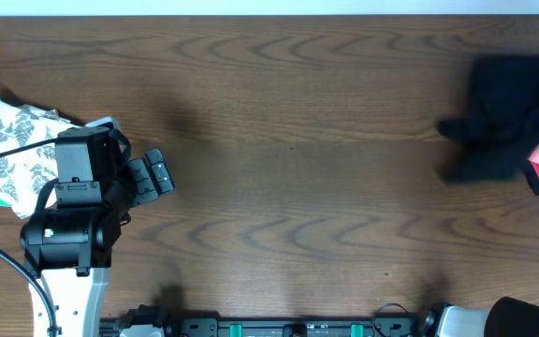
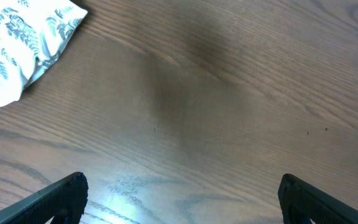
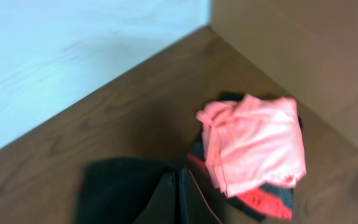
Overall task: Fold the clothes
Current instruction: 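Drag the black shirt to the table center with the right gripper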
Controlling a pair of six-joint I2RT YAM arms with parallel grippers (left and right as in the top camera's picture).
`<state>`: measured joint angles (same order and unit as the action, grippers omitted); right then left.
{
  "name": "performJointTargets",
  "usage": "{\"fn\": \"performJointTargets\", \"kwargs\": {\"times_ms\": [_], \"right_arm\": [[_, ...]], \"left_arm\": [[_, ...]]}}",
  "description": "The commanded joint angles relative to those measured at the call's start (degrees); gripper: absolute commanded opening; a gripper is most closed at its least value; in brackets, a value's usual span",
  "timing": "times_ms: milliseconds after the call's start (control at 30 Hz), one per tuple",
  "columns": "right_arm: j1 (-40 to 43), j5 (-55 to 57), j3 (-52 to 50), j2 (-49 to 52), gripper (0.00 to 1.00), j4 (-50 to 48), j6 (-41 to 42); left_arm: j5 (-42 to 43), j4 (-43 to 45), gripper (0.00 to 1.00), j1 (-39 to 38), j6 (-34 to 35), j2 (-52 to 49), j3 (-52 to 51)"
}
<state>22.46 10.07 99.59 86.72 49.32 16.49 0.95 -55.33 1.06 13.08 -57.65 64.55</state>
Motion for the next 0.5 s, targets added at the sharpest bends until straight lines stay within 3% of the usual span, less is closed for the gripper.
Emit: {"fn": "performJointTargets", "kwargs": {"times_ms": [0, 100, 233, 267, 367, 467], "right_arm": [[2.1, 3.3, 0.5, -1.2, 0.01, 0.2, 11.0], [2.1, -13.1, 0.5, -0.9, 0.01, -4.2, 8.7], [-2.8, -63.4, 0.5, 1.7, 0.01, -20.3, -13.0], [-4.7, -68.8, 0.5, 2.0, 0.01, -21.4, -15.1], [-12.0, -70.8, 0.5, 2.6, 0.01, -16.1, -24.1], [-20.8, -57.1, 0.5, 4.3, 0.01, -1.4, -36.5]], "left_arm": [[-0.1, -0.1, 0.98, -0.1, -1.0, 0.0, 1.3], [-0.1, -0.1, 0.98, -0.1, -1.0, 0.0, 1.3], [-0.1, -0.1, 0.98, -0.1, -1.0, 0.0, 1.3], [-0.1, -0.1, 0.98, -0.1, -1.0, 0.0, 1.3], [-0.1, -0.2, 0.98, -0.1, -0.9, 0.0, 1.3], [-0.1, -0.4, 0.98, -0.1, -1.0, 0.0, 1.3]]}}
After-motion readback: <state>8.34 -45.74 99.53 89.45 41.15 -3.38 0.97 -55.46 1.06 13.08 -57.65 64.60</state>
